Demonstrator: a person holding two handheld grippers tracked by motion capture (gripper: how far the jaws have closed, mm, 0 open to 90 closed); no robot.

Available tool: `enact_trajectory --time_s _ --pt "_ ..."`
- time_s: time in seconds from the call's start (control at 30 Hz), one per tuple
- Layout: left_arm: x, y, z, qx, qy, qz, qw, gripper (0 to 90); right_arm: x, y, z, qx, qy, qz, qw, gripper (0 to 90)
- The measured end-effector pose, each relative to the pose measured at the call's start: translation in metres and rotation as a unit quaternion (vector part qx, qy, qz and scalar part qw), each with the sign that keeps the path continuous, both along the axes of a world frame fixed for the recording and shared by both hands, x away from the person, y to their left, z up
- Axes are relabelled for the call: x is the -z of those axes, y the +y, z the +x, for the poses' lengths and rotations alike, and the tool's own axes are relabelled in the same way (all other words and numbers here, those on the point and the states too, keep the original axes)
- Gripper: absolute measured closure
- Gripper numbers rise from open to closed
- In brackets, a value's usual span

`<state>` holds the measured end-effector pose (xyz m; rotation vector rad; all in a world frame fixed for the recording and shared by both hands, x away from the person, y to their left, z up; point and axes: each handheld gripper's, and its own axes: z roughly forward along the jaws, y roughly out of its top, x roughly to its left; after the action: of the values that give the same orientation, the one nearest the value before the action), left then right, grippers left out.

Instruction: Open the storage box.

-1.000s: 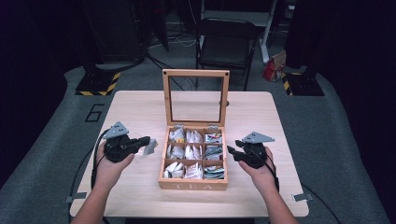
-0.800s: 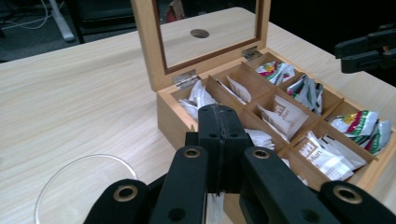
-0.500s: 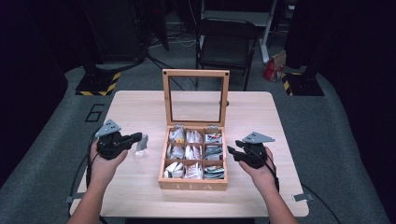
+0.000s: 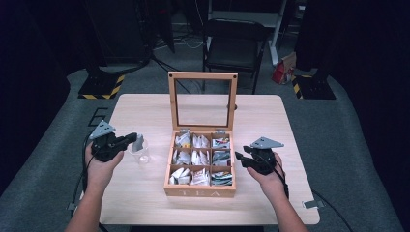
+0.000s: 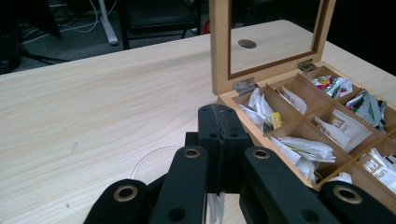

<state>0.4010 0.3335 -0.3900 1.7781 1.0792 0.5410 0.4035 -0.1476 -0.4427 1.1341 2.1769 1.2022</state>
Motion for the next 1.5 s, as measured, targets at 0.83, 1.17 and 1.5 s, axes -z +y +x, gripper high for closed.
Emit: enact_trajectory --time_s 0.83,1.17,1.5 --pt "0.026 0.006 0.016 -0.026 0.018 0.01 0.9995 90.0 0.001 0.0 0.0 -0.001 -0.001 0.002 1.0 54.7" --pt "0.033 0.003 0.02 -0.025 0.017 0.011 0.9995 89.9 0.001 -0.001 0.0 -0.002 -0.001 0.002 1.0 54.7" --pt "0.043 0.0 0.023 -0.023 0.028 0.017 0.9992 89.7 0.001 -0.001 0.0 -0.001 -0.001 0.003 1.0 54.7"
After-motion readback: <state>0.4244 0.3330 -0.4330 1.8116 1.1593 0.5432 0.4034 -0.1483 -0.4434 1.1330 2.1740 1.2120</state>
